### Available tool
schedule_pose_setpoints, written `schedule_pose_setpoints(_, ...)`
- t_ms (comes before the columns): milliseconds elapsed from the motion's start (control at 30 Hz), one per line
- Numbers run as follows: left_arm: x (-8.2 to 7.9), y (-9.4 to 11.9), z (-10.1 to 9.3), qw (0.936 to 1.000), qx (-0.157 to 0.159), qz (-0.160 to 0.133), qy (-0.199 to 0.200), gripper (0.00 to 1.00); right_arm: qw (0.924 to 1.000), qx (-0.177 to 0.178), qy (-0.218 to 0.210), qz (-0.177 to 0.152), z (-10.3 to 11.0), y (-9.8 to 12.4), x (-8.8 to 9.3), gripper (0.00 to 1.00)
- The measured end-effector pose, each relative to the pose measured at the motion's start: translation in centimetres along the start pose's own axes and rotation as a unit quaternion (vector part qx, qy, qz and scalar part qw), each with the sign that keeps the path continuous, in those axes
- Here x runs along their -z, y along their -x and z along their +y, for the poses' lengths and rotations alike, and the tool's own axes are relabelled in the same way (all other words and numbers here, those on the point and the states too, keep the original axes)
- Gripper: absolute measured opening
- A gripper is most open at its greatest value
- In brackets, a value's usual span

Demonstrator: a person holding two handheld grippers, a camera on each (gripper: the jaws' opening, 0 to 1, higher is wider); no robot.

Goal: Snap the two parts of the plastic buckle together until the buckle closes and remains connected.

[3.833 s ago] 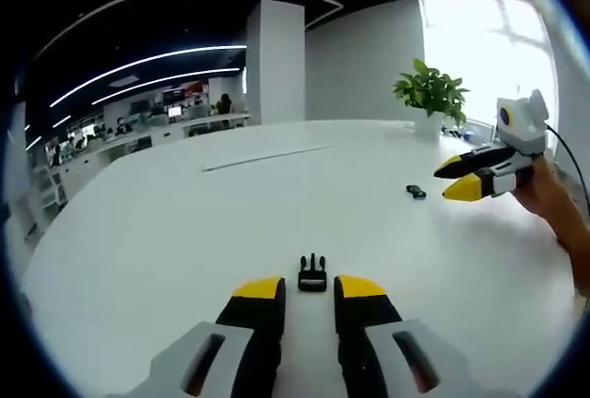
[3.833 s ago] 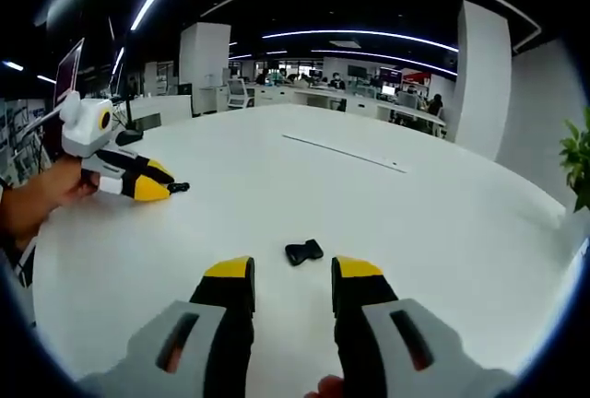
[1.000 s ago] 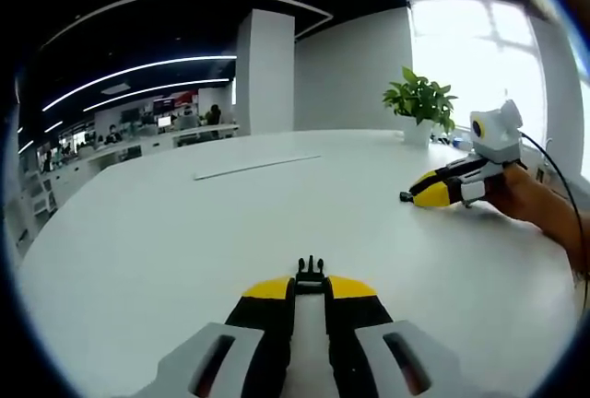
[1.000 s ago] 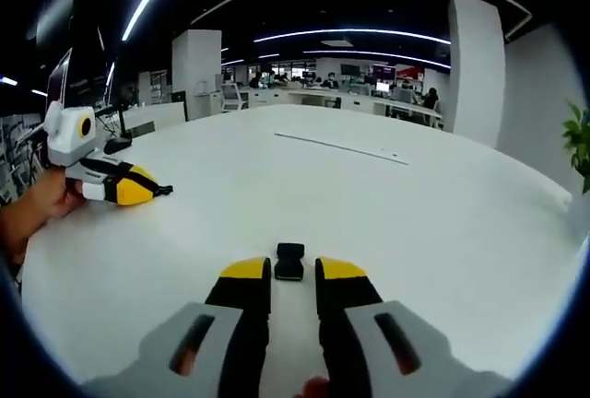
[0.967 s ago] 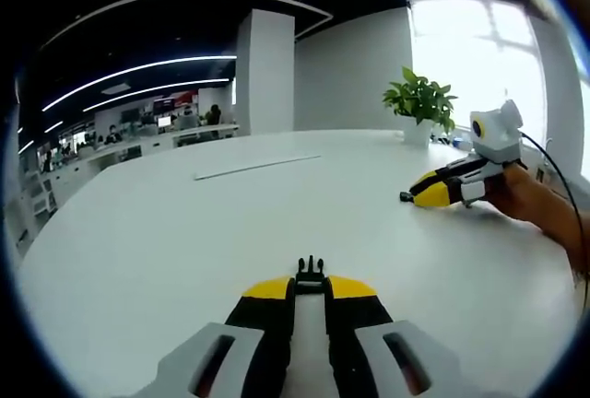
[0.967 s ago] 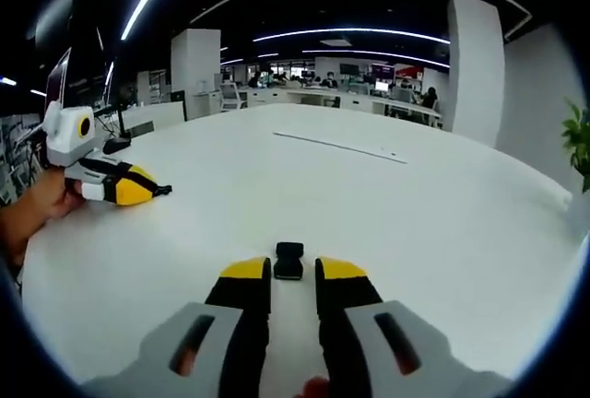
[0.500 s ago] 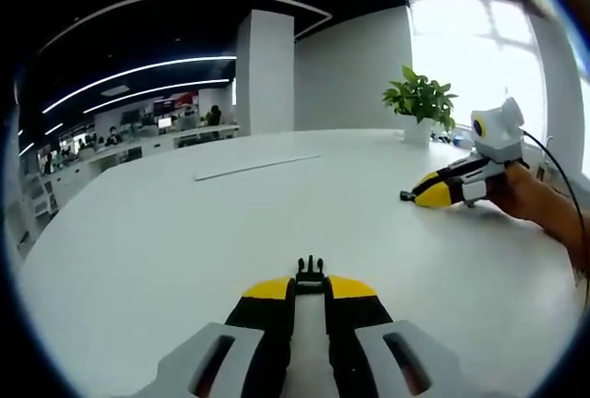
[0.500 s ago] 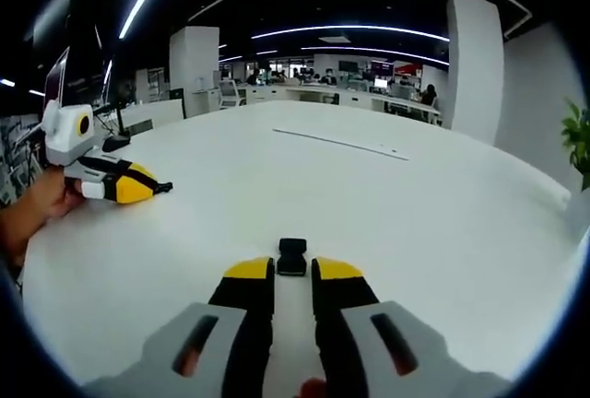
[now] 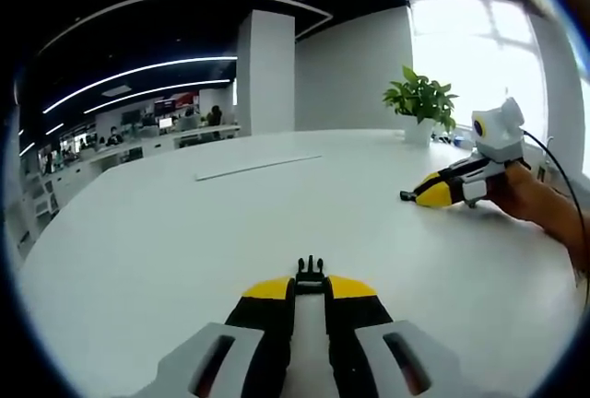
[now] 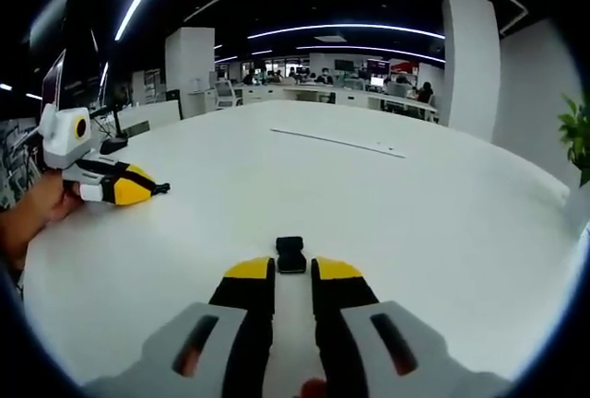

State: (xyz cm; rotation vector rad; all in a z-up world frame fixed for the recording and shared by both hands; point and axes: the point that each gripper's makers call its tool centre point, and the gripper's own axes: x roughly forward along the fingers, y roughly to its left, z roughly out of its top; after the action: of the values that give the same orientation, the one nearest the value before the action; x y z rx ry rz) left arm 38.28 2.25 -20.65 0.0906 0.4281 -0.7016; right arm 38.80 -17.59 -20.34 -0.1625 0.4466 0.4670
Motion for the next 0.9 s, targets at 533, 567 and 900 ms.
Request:
schedule_pose_setpoints(533, 0.03, 0.07, -0.04, 1.0000, 0.005, -0.002, 0.002, 0.12, 1.0000, 0.000, 0.004, -0.003, 0.04, -0.09, -0.01, 0.13)
schedule_pose_setpoints(567, 0.03, 0.07, -0.05, 1.0000, 0.005, -0.002, 0.002, 0.12, 1.0000, -0.001, 0.004, -0.003, 0.04, -0.09, -0.01, 0.13)
schedule_pose_setpoints(900, 0.09, 0.17, -0.16, 1.0000, 0.004, -0.002, 0.001, 0.12, 1.0000, 0.002, -0.001, -0.003, 0.01, -0.01, 0.04, 0.15)
